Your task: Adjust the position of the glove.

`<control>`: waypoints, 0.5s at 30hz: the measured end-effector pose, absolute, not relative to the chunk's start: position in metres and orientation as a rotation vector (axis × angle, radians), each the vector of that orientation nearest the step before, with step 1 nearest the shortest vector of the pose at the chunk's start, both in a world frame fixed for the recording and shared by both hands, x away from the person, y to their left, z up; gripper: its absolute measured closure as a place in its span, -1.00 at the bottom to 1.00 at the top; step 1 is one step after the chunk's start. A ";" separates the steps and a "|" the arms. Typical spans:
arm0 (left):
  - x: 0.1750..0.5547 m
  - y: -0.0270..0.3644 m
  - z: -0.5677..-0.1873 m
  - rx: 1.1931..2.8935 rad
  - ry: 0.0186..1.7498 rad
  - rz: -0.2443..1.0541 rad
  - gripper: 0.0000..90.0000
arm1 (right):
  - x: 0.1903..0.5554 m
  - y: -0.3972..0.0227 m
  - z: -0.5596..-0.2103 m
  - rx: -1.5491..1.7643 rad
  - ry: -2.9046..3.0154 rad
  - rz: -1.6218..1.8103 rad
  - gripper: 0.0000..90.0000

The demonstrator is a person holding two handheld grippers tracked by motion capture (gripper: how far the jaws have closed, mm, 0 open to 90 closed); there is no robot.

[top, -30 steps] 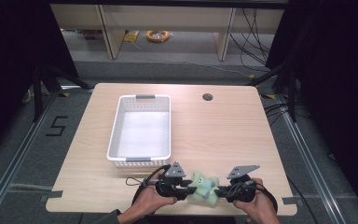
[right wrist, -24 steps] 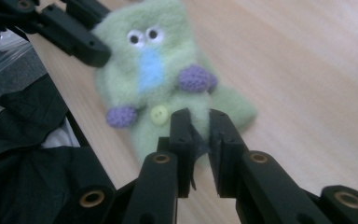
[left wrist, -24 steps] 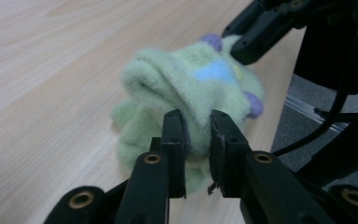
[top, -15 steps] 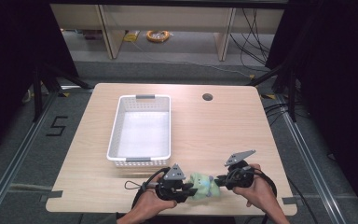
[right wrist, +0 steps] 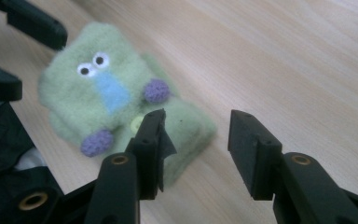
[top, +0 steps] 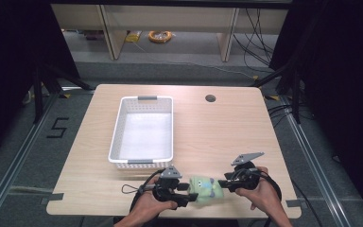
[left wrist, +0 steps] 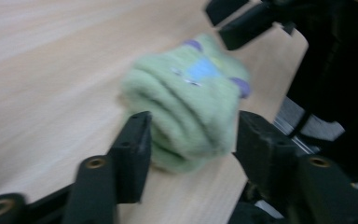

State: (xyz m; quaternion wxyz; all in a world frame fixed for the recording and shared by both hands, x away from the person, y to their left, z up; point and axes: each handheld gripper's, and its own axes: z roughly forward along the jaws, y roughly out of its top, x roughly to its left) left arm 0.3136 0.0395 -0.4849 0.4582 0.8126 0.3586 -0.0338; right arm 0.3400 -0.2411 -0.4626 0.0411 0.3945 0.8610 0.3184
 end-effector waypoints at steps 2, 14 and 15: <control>0.318 0.044 -0.484 1.977 0.919 -0.084 -0.15 | 0.337 -0.243 -0.459 1.245 2.637 0.980 0.16; 0.325 0.025 -0.491 1.999 0.993 -0.121 -0.36 | 0.339 -0.237 -0.474 1.319 2.627 1.022 -0.06; 0.325 0.023 -0.492 2.003 1.000 -0.108 -0.37 | 0.339 -0.237 -0.474 1.331 2.632 1.020 -0.06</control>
